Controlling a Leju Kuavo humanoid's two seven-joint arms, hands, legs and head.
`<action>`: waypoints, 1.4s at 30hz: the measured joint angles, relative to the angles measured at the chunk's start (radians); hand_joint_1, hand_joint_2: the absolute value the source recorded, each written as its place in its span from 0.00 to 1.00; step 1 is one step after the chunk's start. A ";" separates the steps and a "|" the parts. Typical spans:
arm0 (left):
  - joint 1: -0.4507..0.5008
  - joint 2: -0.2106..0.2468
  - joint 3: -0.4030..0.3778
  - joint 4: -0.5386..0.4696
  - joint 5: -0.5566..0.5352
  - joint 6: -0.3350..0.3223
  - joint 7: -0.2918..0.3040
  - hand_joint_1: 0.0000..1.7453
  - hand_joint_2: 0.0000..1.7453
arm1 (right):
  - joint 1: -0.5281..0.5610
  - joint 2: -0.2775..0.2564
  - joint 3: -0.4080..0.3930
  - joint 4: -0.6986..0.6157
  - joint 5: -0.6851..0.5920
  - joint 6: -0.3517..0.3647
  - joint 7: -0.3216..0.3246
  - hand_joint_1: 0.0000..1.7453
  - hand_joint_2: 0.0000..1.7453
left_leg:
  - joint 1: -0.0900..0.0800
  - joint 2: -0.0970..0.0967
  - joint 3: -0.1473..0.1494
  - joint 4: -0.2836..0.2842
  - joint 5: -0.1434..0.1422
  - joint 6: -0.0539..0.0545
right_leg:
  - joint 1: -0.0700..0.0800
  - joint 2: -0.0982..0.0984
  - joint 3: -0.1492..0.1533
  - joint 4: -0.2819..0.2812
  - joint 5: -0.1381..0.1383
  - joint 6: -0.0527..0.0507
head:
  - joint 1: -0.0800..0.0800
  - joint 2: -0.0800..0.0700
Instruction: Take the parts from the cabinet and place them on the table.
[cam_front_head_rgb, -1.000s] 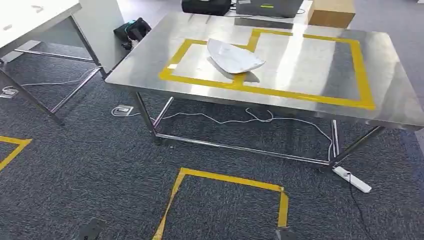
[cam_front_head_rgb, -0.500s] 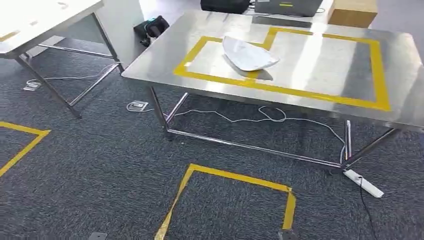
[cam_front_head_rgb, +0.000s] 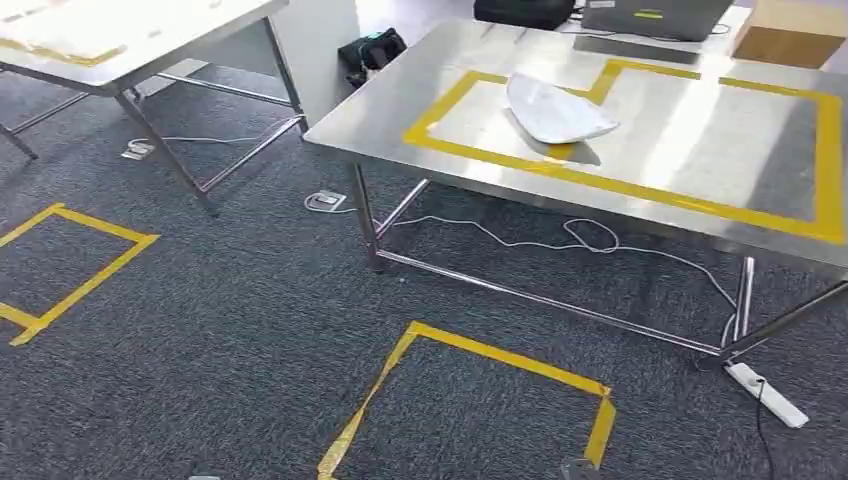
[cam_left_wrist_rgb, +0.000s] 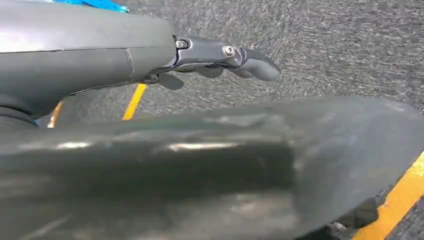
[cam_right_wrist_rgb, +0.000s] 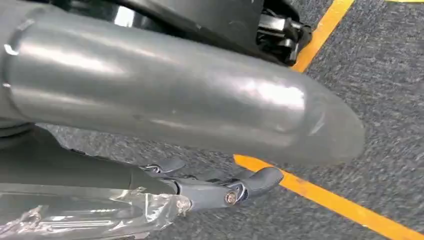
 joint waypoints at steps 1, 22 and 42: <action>-0.001 -0.002 0.000 0.000 -0.003 -0.001 0.000 0.00 0.00 | -0.001 0.000 -0.001 0.000 0.000 0.000 0.001 0.00 0.00 | 0.000 -0.019 -0.007 0.003 0.001 0.013 | 0.001 -0.009 0.002 -0.004 0.001 0.004 | 0.012 0.000; 0.000 -0.040 0.017 0.004 0.011 -0.002 0.011 0.00 0.00 | 0.010 -0.001 -0.017 0.005 0.004 -0.005 -0.003 0.00 0.00 | -0.004 -0.118 -0.108 0.134 -0.053 0.007 | -0.009 0.117 0.013 -0.011 0.002 -0.022 | 0.006 0.000; -0.004 -0.041 0.019 0.004 -0.010 -0.014 0.020 0.00 0.00 | 0.017 -0.003 -0.021 0.009 0.012 -0.001 0.002 0.00 0.00 | -0.010 -0.148 -0.034 0.012 0.019 0.057 | 0.001 0.105 -0.117 0.268 -0.118 0.005 | 0.024 0.000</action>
